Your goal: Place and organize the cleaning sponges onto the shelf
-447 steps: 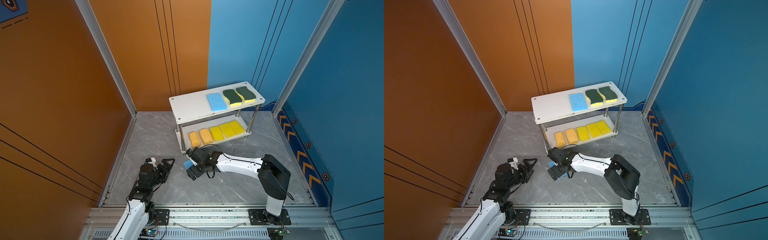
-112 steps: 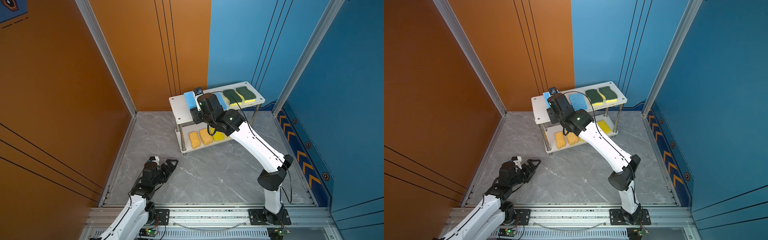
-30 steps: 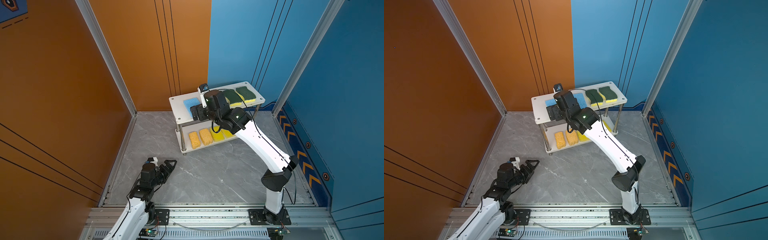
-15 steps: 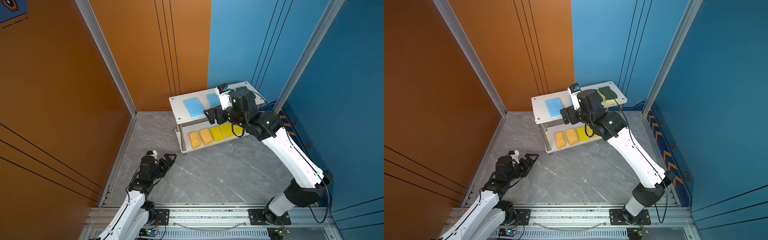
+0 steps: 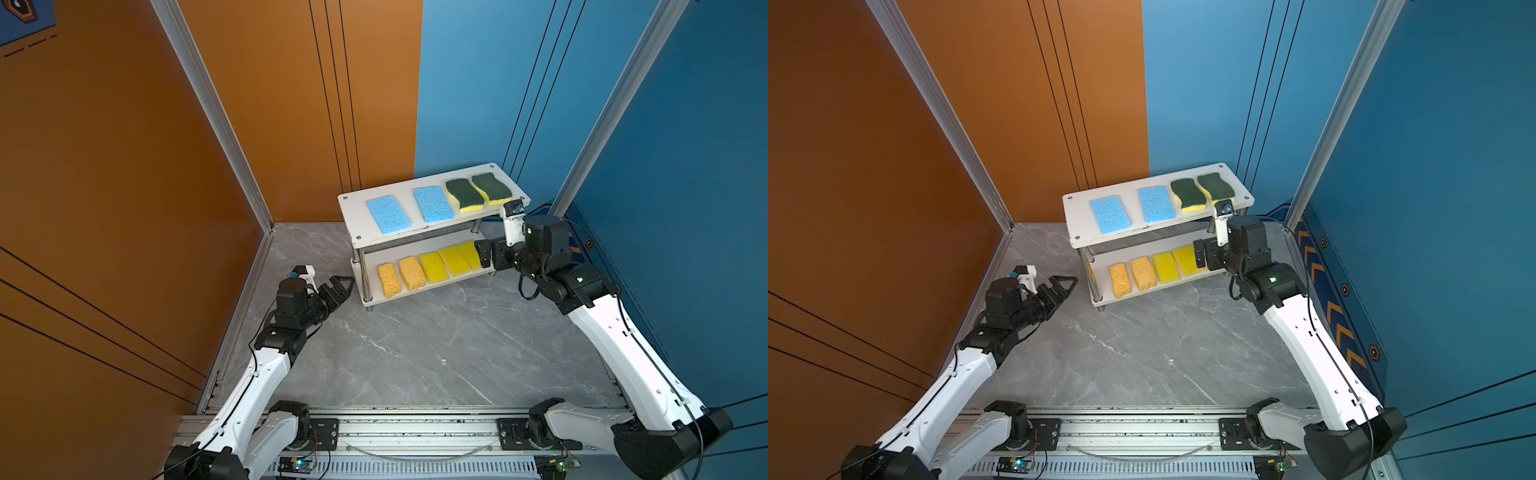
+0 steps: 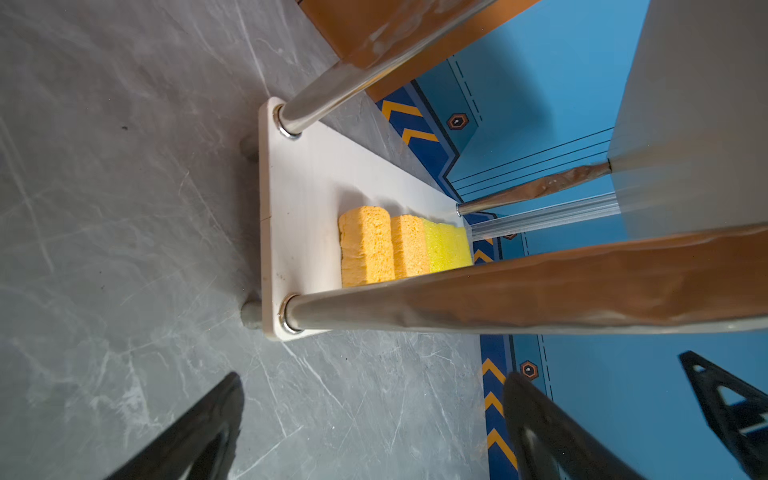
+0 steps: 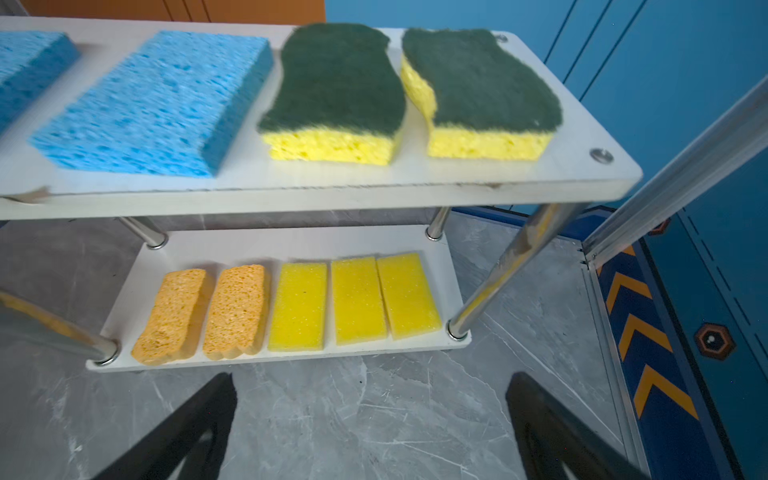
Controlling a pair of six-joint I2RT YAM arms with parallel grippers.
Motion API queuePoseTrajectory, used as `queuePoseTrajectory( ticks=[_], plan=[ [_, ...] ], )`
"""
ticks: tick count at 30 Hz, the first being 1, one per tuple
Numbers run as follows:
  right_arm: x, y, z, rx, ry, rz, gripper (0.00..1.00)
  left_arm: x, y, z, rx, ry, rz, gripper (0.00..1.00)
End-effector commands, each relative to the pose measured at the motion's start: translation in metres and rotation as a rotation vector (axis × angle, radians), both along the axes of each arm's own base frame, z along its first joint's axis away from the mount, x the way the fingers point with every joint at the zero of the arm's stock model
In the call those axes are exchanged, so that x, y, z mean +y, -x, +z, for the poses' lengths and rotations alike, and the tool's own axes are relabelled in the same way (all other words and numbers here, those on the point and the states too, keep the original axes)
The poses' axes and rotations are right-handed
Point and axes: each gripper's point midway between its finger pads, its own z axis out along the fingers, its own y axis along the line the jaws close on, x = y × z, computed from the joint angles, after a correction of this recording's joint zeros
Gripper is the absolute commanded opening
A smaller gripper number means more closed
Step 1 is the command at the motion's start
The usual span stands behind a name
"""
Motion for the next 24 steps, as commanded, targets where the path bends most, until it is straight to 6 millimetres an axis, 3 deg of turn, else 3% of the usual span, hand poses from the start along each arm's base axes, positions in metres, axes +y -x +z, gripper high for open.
queuePoseTrajectory(
  ticks=[1, 7, 14, 18, 24],
  plan=[
    [-0.017, -0.009, 0.000, -0.098, -0.060, -0.007, 1.00, 0.007, -0.010, 0.016, -0.058, -0.073, 0.012, 0.98],
    [-0.055, -0.022, -0.074, -0.055, -0.077, -0.089, 1.00, 0.022, -0.024, 0.030, -0.141, -0.136, 0.096, 0.97],
    [-0.080, -0.032, -0.154, -0.015, -0.067, -0.198, 1.00, 0.033, -0.029, 0.040, -0.195, -0.228, 0.138, 0.98],
    [-0.087, -0.035, -0.177, -0.035, -0.037, -0.231, 1.00, 0.042, -0.029, 0.042, -0.215, -0.309, 0.159, 0.98],
    [-0.076, -0.035, -0.196, -0.124, -0.004, -0.163, 1.00, 0.069, -0.028, 0.037, -0.234, -0.482, 0.260, 0.98]
  ],
)
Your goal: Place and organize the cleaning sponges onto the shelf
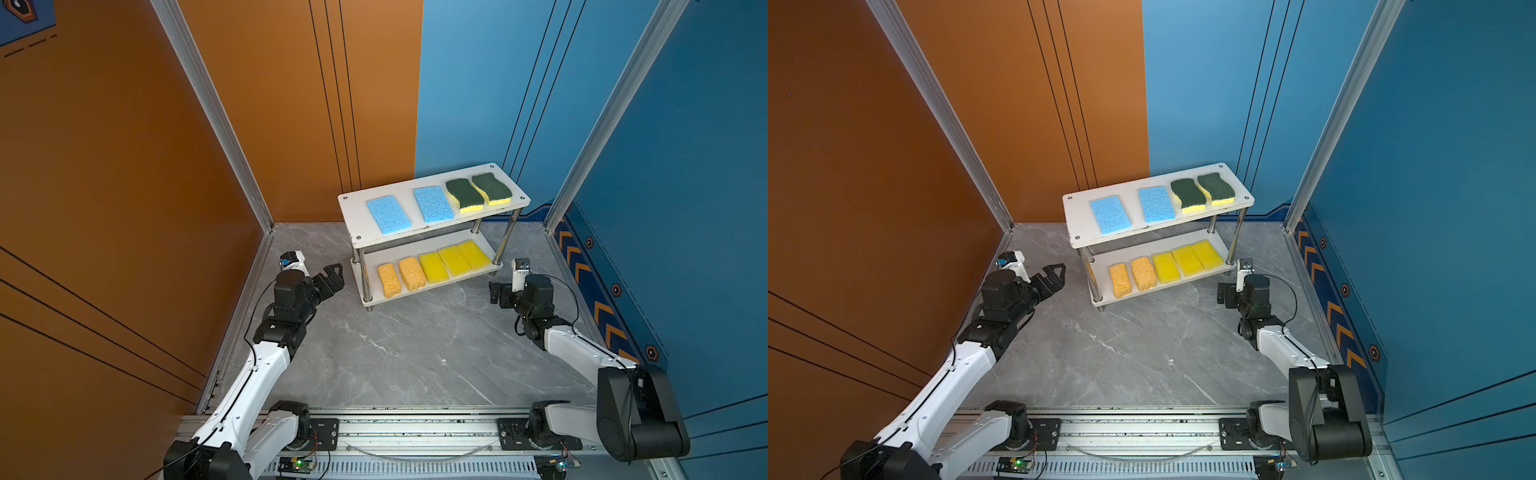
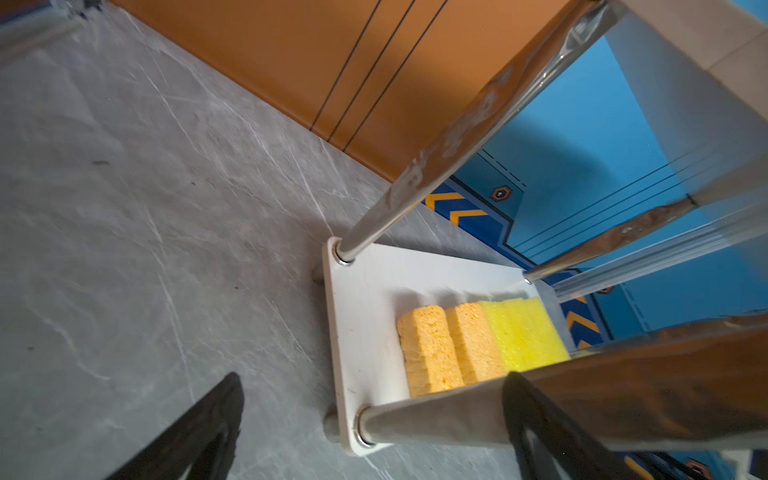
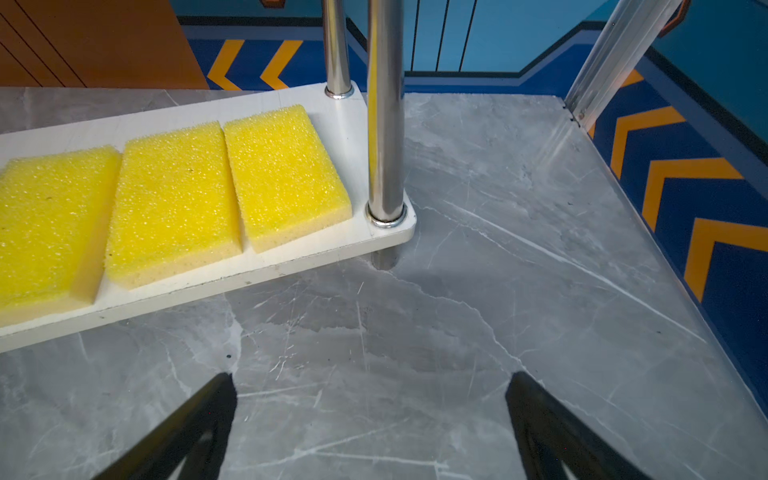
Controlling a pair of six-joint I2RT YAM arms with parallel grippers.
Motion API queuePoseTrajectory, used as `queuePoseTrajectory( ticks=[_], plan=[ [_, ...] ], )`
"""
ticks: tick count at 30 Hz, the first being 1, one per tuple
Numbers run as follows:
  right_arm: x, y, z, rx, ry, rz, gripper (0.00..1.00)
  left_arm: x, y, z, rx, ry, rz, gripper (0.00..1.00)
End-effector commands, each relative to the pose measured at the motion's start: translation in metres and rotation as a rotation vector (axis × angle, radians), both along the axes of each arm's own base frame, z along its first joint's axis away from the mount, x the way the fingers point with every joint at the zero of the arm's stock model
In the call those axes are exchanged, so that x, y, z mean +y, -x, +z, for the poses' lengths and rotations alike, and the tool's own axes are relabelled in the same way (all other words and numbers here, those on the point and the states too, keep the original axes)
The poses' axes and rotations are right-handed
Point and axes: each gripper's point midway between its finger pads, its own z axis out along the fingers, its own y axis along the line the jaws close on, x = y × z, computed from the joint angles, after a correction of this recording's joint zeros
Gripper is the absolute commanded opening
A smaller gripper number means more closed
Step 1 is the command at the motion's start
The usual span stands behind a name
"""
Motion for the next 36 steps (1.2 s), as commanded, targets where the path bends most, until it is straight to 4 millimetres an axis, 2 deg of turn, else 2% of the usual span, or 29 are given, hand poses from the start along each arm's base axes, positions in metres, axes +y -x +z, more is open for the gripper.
queuePoseTrajectory(
  ticks=[1, 10, 16, 20, 36],
  plan=[
    [0.000, -0.014, 0.021, -0.121, 0.048, 0.003, 1.00, 0.023, 0.001, 0.012, -0.055, -0.150, 0.091, 0.98],
    [-0.004, -0.018, -0.015, -0.095, 0.049, -0.031, 1.00, 0.054, -0.002, -0.018, -0.093, -0.449, 0.180, 0.98],
    [-0.024, -0.015, -0.022, -0.139, -0.011, -0.104, 1.00, 0.061, -0.009, -0.044, -0.089, -0.599, 0.170, 0.98],
    [-0.032, -0.011, -0.027, -0.157, -0.044, -0.128, 1.00, 0.063, -0.014, -0.062, -0.075, -0.643, 0.160, 0.98],
    [-0.031, -0.013, -0.027, -0.153, -0.041, -0.121, 1.00, 0.059, -0.037, -0.129, -0.056, -0.683, 0.062, 0.98]
  ],
)
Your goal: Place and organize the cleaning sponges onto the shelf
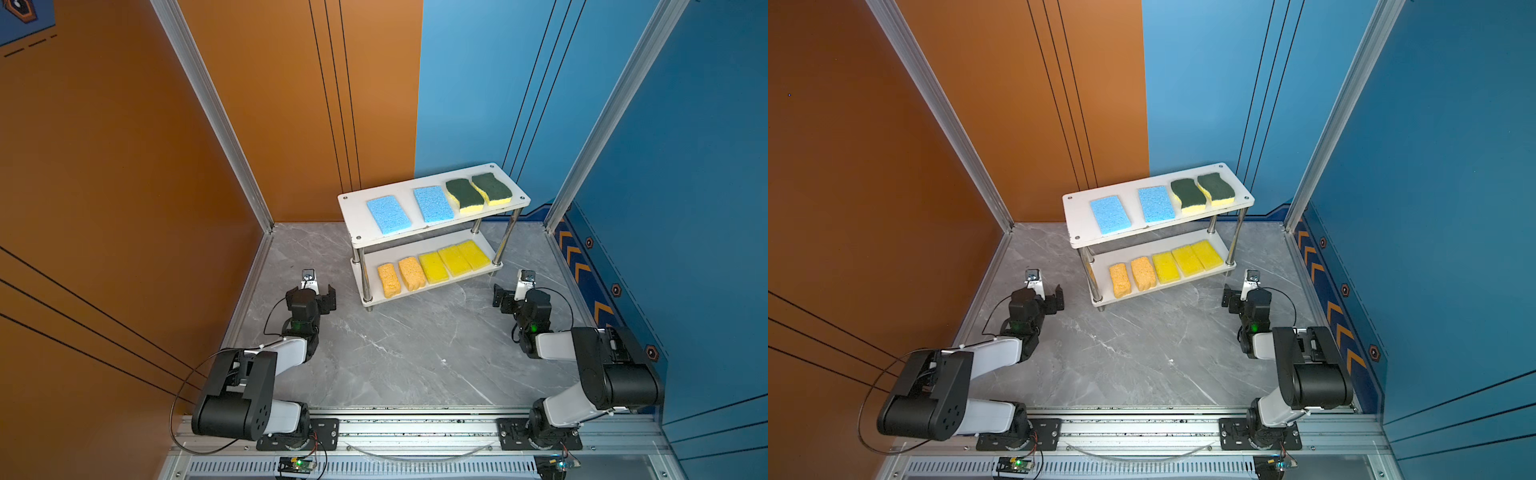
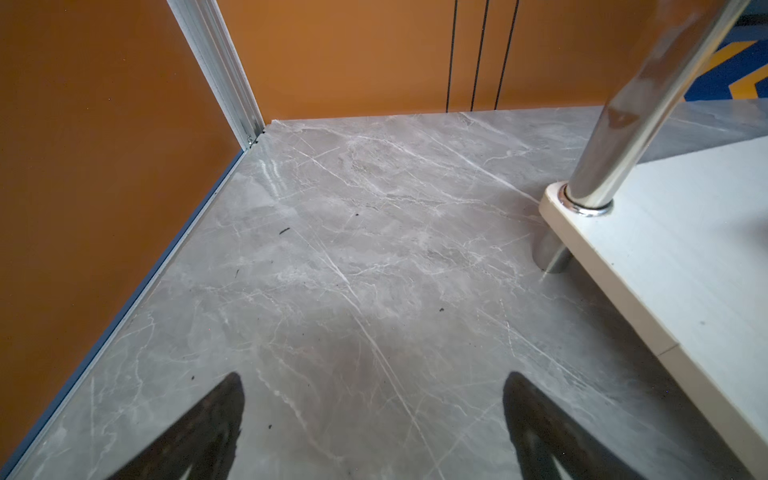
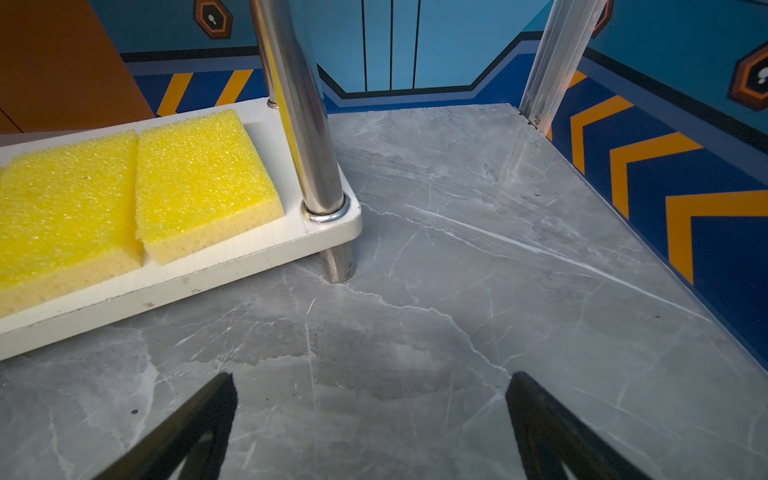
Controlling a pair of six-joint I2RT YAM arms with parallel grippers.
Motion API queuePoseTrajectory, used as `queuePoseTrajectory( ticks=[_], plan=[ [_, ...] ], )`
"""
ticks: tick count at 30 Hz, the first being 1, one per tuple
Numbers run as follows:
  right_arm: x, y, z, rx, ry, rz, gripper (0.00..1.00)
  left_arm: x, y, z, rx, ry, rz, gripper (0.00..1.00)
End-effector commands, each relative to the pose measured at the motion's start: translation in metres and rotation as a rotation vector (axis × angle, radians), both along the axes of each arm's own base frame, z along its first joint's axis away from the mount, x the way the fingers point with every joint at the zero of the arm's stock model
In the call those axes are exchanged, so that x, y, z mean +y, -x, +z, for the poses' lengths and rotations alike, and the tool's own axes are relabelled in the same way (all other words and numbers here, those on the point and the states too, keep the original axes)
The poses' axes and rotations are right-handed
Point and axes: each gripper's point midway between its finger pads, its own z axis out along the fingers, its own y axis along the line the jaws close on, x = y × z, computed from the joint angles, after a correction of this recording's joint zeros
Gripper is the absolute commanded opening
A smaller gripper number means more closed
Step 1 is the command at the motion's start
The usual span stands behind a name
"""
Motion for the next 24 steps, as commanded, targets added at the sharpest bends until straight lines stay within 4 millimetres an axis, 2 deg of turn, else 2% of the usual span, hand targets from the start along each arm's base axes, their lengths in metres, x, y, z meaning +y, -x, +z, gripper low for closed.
queuePoseTrajectory(
  ticks=[1, 6, 12, 24],
  plan=[
    [-0.001, -0.003, 0.004, -0.017, -0.009, -0.007, 1.00, -0.005, -0.006, -0.002, -0.067, 0.001, -0.049, 0.98],
    [0.000, -0.003, 0.004, -0.018, -0.009, -0.007, 1.00, 0.000, -0.003, -0.009, -0.088, 0.004, -0.025, 0.98],
    [-0.001, -0.003, 0.004, -0.017, -0.008, -0.008, 1.00, 0.012, -0.012, -0.014, -0.035, 0.029, 0.023, 0.98],
    [-0.001, -0.003, 0.004, -0.017, -0.007, -0.008, 1.00, 0.007, -0.012, -0.013, -0.033, 0.009, 0.015, 0.98]
  ],
)
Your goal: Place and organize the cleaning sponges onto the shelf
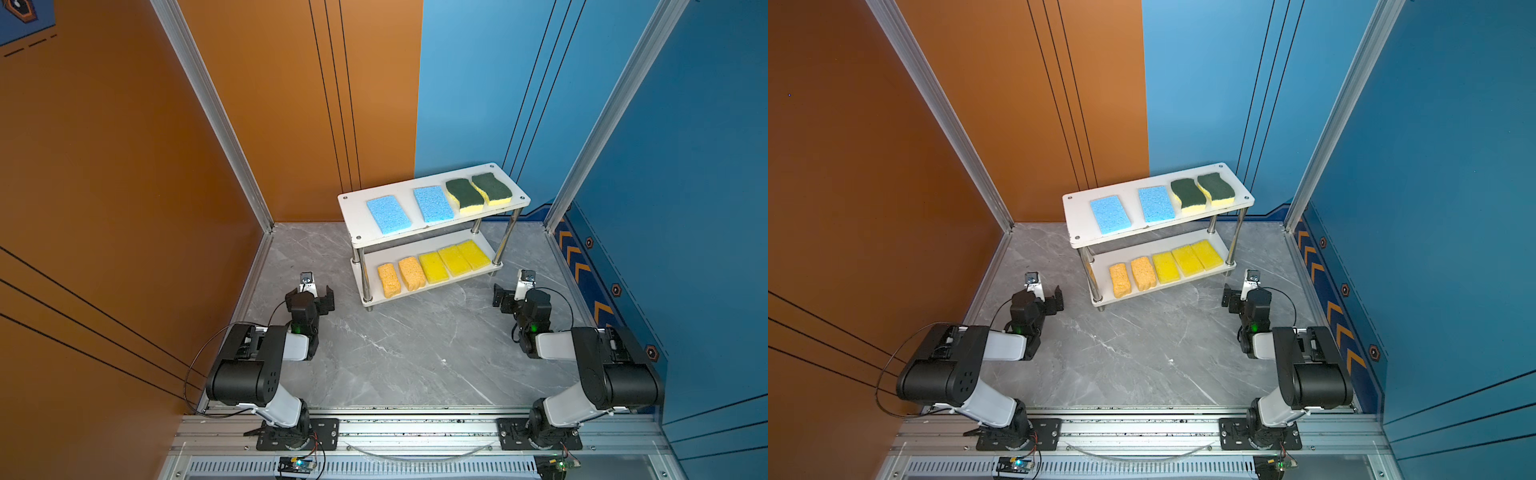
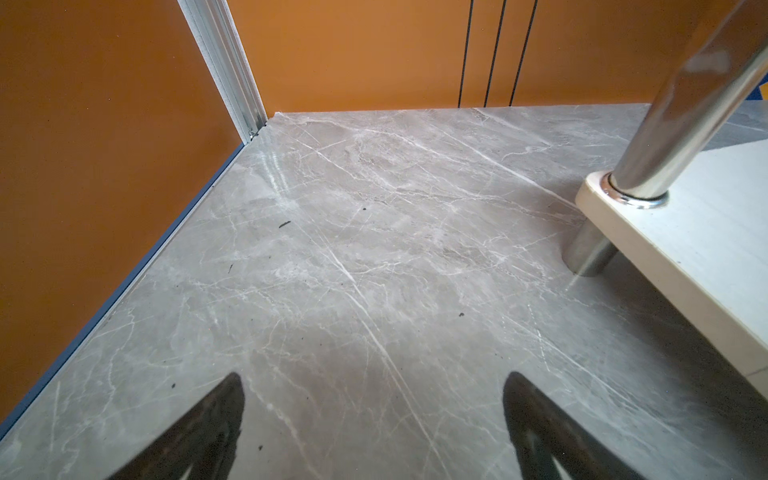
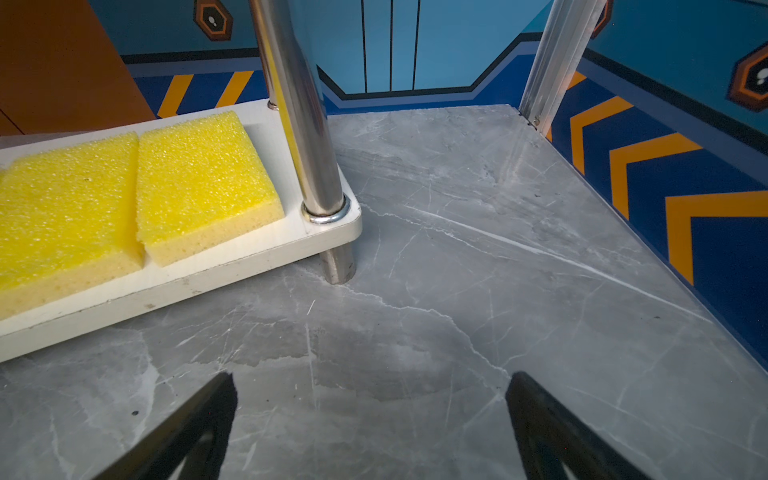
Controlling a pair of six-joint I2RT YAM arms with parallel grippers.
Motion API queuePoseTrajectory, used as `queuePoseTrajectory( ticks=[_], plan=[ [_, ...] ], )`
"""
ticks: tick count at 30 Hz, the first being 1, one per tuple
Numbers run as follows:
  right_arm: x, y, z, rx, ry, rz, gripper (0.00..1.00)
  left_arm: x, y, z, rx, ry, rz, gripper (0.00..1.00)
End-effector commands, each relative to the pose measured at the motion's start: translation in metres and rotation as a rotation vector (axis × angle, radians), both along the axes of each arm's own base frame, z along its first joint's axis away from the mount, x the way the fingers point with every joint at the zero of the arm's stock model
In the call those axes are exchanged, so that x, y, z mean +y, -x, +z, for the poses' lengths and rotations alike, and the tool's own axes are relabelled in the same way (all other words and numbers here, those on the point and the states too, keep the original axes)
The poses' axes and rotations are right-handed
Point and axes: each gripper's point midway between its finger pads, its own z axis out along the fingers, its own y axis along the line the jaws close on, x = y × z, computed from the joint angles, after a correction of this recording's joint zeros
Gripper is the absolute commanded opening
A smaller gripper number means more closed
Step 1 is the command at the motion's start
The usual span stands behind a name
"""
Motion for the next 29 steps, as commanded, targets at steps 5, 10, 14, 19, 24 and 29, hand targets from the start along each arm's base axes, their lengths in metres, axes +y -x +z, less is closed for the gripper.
queuePoseTrajectory(
  ticks=[5, 10, 14, 19, 24, 29],
  plan=[
    [-0.0004, -0.0025, 0.0042, -0.017, -0.005, -0.008, 1.00, -0.0074, -0.0031, 0.0047, -0.006, -0.022, -0.016, 0.98],
    [-0.0003, -0.0027, 0.0047, -0.019, -0.006, -0.007, 1.00, -0.0074, -0.0034, 0.0052, -0.007, -0.024, -0.017, 0.98],
    [-0.0009, -0.0022, 0.0038, -0.017, -0.006, -0.009, 1.00, -0.0073, -0.0035, 0.0053, -0.007, -0.025, -0.016, 0.98],
    [-0.0003, -0.0028, 0.0048, -0.019, -0.007, -0.007, 1.00, -0.0074, -0.0039, 0.0052, -0.007, -0.022, -0.017, 0.97],
    [-0.0007, -0.0027, 0.0044, -0.018, -0.007, -0.009, 1.00, -0.0064, -0.0054, 0.0045, -0.003, -0.007, -0.030, 0.98],
    [-0.0002, -0.0023, 0.0039, -0.017, -0.007, -0.007, 1.00, -0.0067, -0.0044, 0.0035, 0.000, -0.011, -0.027, 0.98]
  ],
)
